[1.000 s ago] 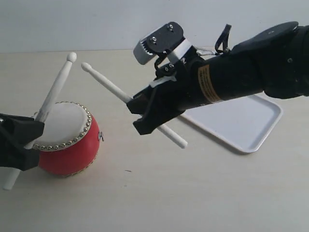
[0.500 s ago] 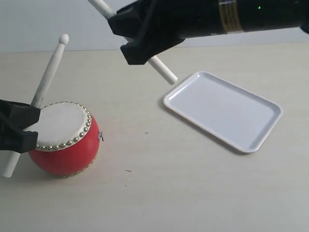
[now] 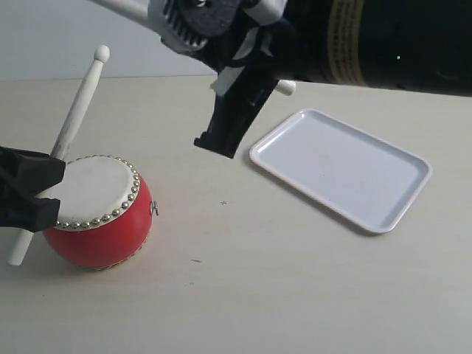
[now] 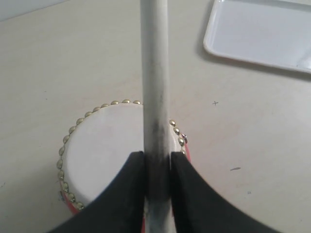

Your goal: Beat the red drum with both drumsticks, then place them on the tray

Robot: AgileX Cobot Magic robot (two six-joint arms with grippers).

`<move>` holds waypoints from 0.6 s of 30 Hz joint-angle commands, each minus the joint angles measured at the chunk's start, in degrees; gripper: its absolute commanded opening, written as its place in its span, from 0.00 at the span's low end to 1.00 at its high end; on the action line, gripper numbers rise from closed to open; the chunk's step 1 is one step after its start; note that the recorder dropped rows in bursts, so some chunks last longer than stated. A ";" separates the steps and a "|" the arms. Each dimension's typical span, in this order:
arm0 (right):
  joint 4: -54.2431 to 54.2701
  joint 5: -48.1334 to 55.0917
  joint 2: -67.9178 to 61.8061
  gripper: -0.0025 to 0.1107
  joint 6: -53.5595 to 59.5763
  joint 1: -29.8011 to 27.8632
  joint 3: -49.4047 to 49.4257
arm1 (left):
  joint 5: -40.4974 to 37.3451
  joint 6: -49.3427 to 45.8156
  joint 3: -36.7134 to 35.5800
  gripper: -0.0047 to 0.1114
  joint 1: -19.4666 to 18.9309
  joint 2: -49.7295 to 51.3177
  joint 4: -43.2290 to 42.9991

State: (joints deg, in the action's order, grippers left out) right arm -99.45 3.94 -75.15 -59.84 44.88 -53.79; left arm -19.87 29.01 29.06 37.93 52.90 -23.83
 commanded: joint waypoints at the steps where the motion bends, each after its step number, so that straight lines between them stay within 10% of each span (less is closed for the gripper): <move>1: 20.52 13.07 0.33 0.02 9.63 4.82 -1.41 | 0.75 -0.16 0.39 0.04 -0.13 0.23 0.24; 7: 72.08 35.76 -0.72 0.02 47.80 6.42 -11.92 | 0.86 -0.16 0.39 0.04 -0.13 0.23 0.48; 18: 80.47 38.72 -10.88 0.02 47.81 6.30 -13.79 | -5.26 -0.16 0.39 0.04 -0.13 0.23 1.12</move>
State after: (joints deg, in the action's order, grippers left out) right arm -19.43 42.10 -82.90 -12.59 51.22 -66.56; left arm -23.96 29.01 29.06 37.93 52.90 -23.47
